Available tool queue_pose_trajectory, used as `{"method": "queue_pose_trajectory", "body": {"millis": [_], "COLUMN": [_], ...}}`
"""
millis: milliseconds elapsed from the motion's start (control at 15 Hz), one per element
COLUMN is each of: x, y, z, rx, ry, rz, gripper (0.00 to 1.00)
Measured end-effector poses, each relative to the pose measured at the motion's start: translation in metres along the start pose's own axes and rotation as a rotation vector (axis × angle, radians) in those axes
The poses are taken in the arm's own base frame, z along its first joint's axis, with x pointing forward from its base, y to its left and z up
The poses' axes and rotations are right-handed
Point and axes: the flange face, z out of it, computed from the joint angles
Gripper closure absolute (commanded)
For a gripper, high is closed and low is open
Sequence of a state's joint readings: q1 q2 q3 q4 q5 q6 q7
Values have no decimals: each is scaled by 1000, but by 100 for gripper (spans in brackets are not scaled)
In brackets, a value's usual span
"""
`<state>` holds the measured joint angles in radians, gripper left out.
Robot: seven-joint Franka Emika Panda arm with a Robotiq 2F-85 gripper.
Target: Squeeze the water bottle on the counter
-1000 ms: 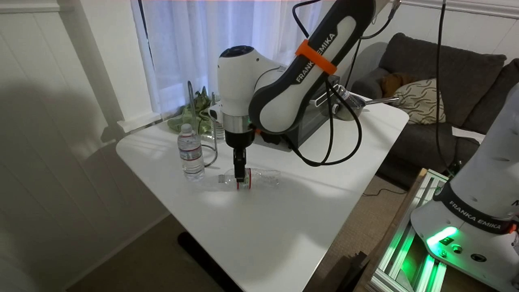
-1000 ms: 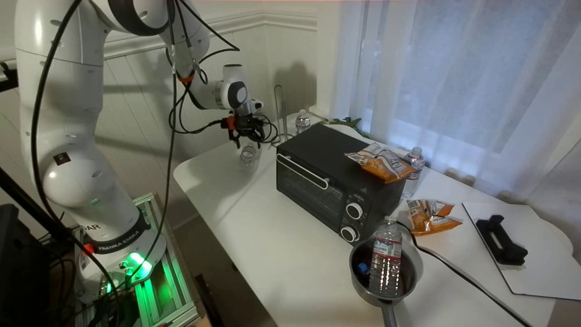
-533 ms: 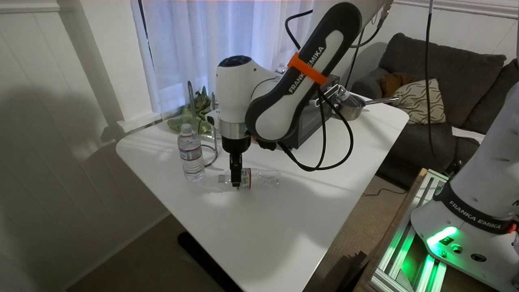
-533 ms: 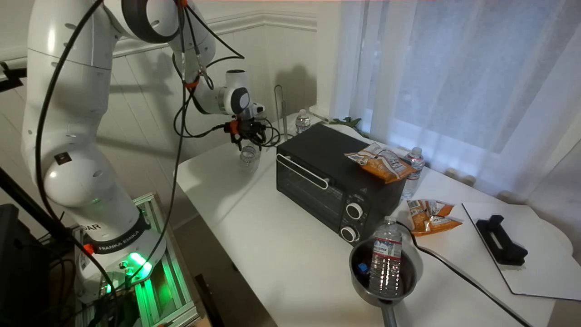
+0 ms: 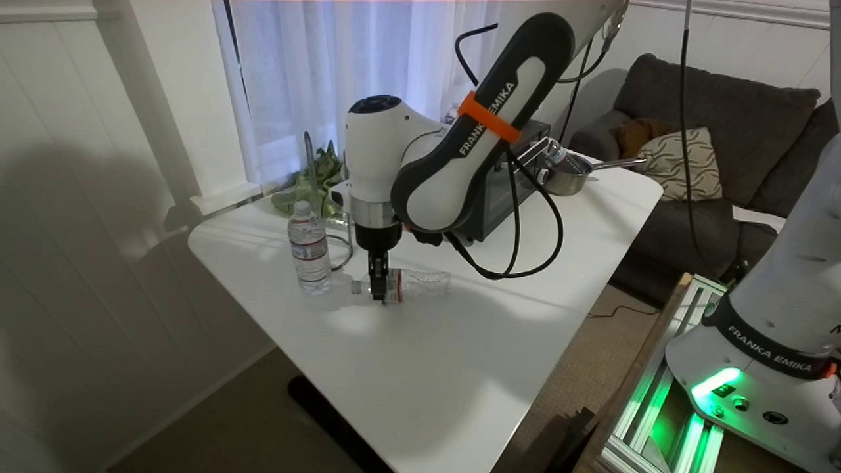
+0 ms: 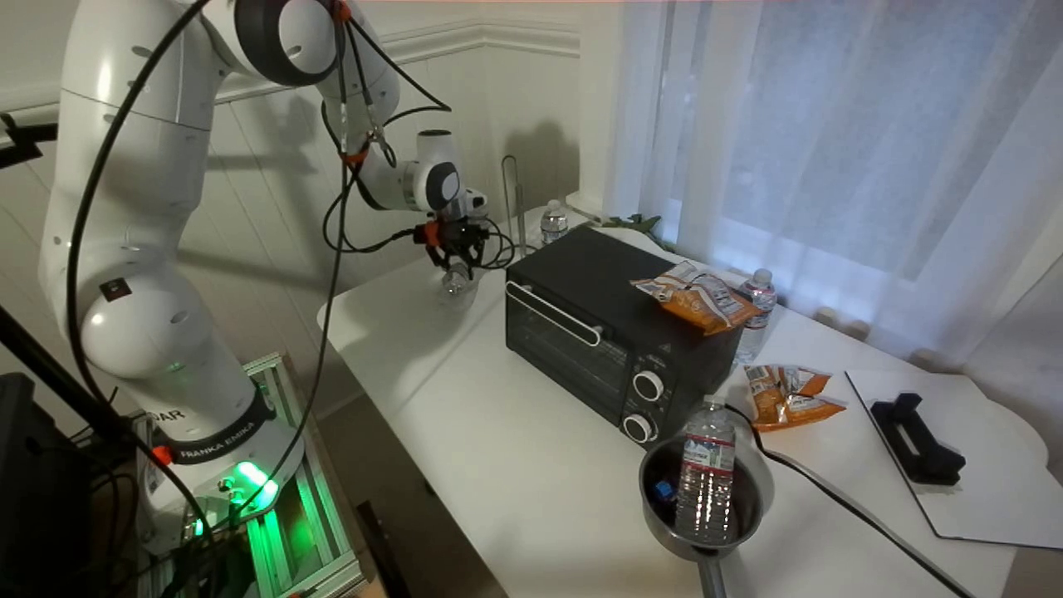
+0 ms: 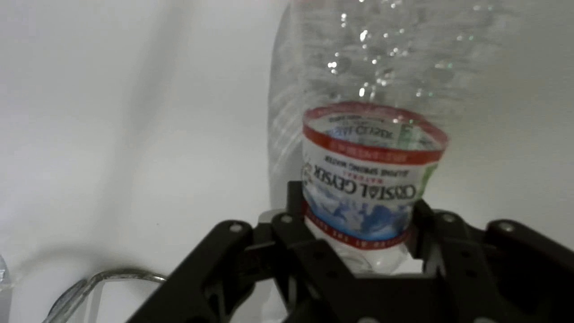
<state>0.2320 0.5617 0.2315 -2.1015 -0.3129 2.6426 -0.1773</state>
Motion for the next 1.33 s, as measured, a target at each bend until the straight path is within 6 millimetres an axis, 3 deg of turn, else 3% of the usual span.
{"method": "queue_pose_trajectory", "body": {"millis": [267,867,1333], "x": [5,10,-6], "y": [-6,-23,-37], "z": [-4,-12,-20], "rx": [-4,-14,-58], "ry": [0,1,20], "rz": [-12,-45,-165], "gripper": [99,99,99]}}
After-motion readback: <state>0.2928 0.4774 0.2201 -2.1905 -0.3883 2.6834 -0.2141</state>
